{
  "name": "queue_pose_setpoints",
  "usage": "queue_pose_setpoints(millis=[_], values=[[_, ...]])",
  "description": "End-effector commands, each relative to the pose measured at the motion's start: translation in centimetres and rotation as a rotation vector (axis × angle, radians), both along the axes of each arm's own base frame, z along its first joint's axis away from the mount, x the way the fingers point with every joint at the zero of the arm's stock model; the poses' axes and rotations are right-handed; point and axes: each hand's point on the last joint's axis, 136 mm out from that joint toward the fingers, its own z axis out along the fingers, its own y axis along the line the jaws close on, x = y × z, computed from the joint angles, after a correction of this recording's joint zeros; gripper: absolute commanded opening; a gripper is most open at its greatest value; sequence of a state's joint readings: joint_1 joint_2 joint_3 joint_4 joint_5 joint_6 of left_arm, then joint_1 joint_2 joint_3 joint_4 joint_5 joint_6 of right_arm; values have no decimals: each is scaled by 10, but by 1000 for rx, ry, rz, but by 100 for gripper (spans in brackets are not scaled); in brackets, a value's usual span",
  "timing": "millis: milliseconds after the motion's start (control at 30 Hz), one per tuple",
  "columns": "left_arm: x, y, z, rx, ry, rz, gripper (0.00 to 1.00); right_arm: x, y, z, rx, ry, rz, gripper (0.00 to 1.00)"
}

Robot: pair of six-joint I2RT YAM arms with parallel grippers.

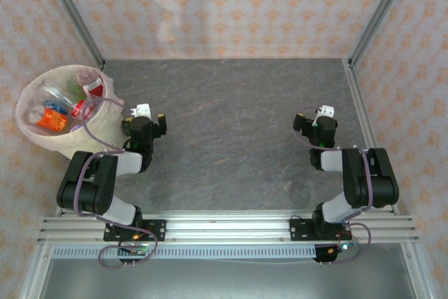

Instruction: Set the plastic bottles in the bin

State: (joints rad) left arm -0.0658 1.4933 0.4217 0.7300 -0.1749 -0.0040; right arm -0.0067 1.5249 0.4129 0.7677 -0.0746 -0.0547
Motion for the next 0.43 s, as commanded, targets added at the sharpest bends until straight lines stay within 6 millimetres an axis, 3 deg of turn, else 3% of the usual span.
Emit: queue_pose_setpoints(millis=[0, 400], values=[[-3, 12, 6, 3, -37, 71, 100, 2, -3, 5, 2, -19, -22, 99], [-3, 12, 5, 4, -36, 71, 100, 2, -2, 5, -4, -15, -23, 99]])
